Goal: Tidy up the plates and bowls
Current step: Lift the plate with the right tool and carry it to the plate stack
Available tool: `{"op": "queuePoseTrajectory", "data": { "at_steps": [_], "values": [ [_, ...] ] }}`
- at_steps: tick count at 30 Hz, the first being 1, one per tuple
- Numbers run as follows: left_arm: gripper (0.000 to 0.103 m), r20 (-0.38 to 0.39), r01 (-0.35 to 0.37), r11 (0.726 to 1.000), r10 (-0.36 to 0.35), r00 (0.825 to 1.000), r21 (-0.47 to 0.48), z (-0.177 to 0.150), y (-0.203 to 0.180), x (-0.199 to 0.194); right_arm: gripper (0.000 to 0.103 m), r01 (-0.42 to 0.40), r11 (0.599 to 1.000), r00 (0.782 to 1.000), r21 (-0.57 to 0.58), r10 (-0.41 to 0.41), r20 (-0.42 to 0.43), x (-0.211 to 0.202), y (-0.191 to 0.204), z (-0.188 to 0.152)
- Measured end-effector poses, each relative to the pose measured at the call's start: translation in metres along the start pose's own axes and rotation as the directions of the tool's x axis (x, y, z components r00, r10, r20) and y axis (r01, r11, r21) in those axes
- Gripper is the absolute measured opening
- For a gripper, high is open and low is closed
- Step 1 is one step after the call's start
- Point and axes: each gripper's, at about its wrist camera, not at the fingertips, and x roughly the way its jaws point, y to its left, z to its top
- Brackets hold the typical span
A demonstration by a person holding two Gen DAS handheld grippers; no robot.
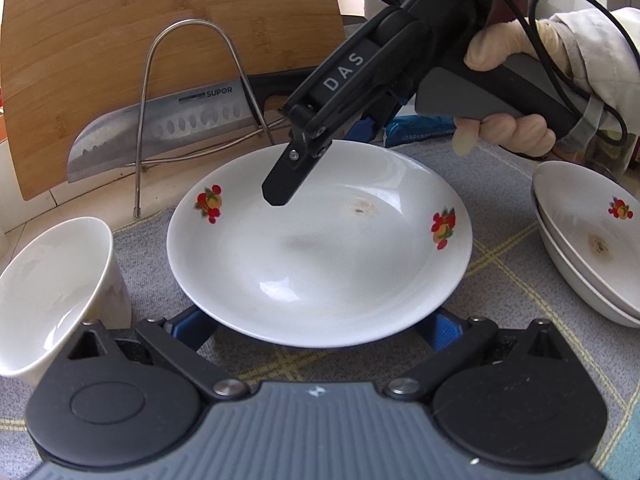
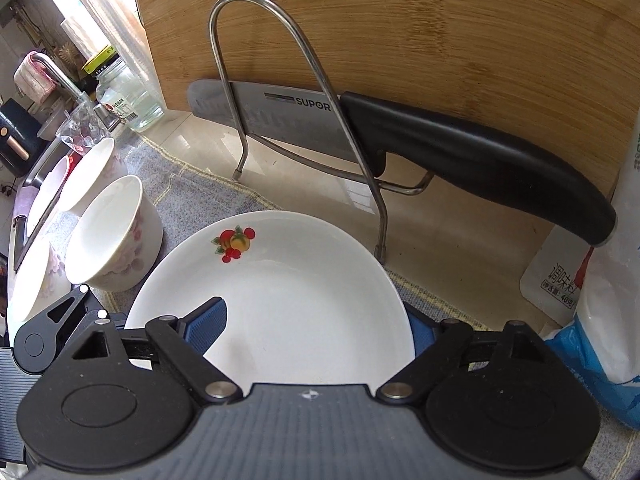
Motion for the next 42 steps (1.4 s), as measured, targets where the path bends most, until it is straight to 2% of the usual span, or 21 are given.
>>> {"op": "queuePoseTrajectory", "data": {
  "at_steps": [18, 26, 42],
  "values": [
    [0.102, -0.018, 0.007, 0.997, -0.005, 1.0, 0.074, 0.001, -0.006, -0.011, 0.094, 0.007, 1.0, 1.0, 0.006, -0.007, -0.007, -0.007, 0.005, -0.013],
    [0.102, -0.019, 0.014, 0.998, -0.013, 1.0, 0.064, 0.002, -0.006, -0.02, 0.094, 0.003, 1.0, 1.0, 0.004, -0.003, 0.006, -0.018, 0.015, -0.017],
    [0.102, -0.004, 0.033, 0.994, -0.033, 0.999, 0.103, 0.006, -0.016, -0.047, 0.094, 0.004, 1.0, 0.998, 0.022, -0.005, 0.058, -0.047, 0.034, -0.036]
  ]
}}
